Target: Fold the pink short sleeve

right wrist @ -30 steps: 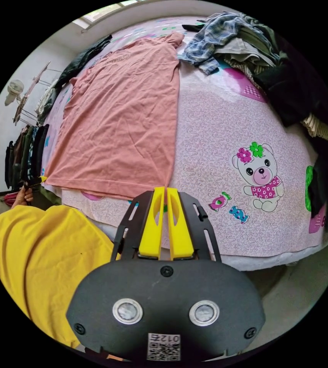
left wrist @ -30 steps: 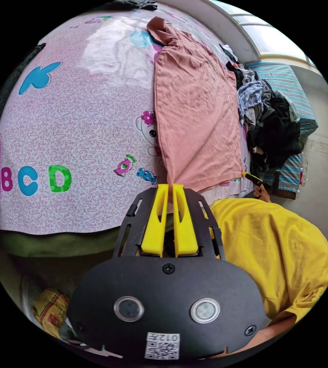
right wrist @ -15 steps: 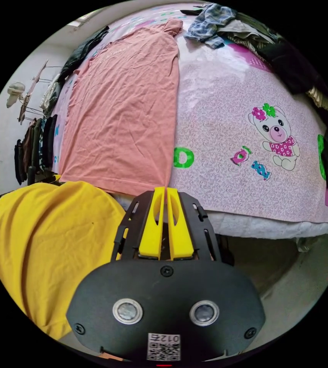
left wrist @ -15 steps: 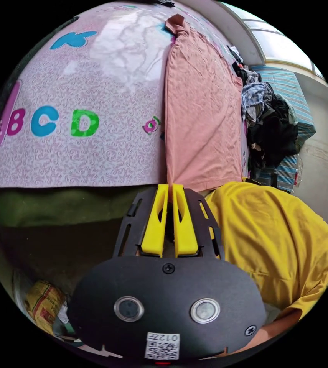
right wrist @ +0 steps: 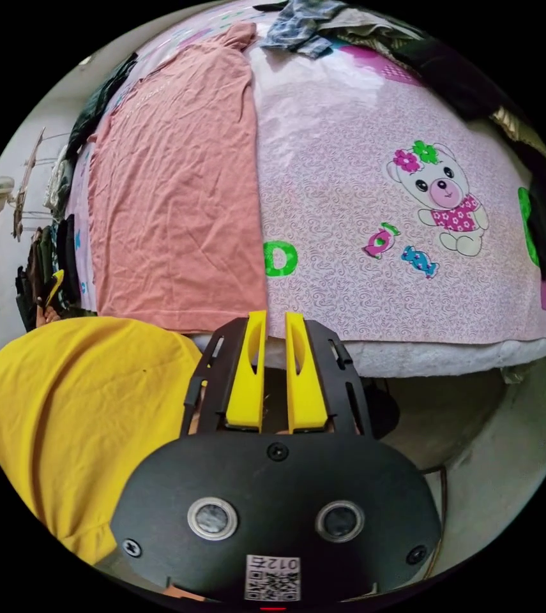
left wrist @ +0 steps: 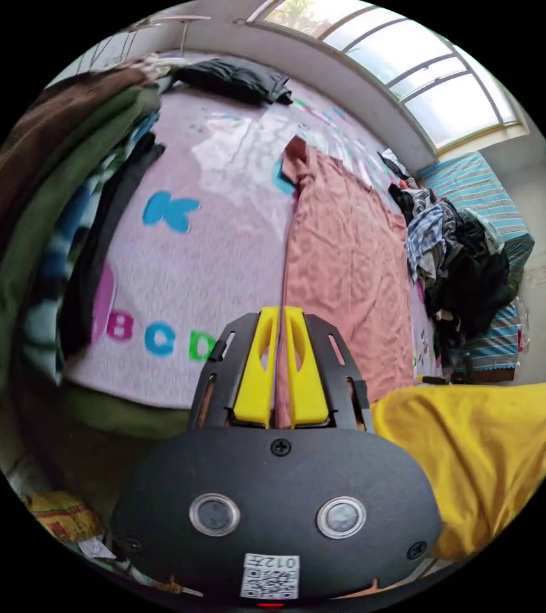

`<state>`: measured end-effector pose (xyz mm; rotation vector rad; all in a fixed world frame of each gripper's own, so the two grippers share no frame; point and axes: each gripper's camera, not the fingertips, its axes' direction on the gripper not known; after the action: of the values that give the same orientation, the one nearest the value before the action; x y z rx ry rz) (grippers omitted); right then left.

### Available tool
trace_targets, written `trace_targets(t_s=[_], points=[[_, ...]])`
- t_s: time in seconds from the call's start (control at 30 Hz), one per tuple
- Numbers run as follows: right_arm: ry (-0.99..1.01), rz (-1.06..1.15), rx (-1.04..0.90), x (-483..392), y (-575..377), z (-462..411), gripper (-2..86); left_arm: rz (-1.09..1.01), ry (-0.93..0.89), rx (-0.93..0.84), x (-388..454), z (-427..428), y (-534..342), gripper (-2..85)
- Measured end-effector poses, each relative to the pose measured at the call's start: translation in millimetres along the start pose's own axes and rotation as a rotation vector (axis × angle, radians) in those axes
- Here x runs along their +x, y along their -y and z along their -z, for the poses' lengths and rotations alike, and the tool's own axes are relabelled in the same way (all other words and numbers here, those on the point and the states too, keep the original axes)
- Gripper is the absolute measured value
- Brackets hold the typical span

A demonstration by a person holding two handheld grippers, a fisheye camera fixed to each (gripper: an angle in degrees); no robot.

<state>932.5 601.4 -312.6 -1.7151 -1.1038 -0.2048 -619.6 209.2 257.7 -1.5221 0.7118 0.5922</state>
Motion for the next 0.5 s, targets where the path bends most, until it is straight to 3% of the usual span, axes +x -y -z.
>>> trace_targets(t_s=[0.23, 0.5], points=[[-0.020, -0.099, 0.116, -7, 14, 48, 2.0, -0.055, 0.078, -0.025, 35, -33, 160, 2.7], [-0.017, -0.050, 0.129, -47, 24, 66, 1.0, 0.251, -0.089, -0.051, 36, -72, 267, 2.8]])
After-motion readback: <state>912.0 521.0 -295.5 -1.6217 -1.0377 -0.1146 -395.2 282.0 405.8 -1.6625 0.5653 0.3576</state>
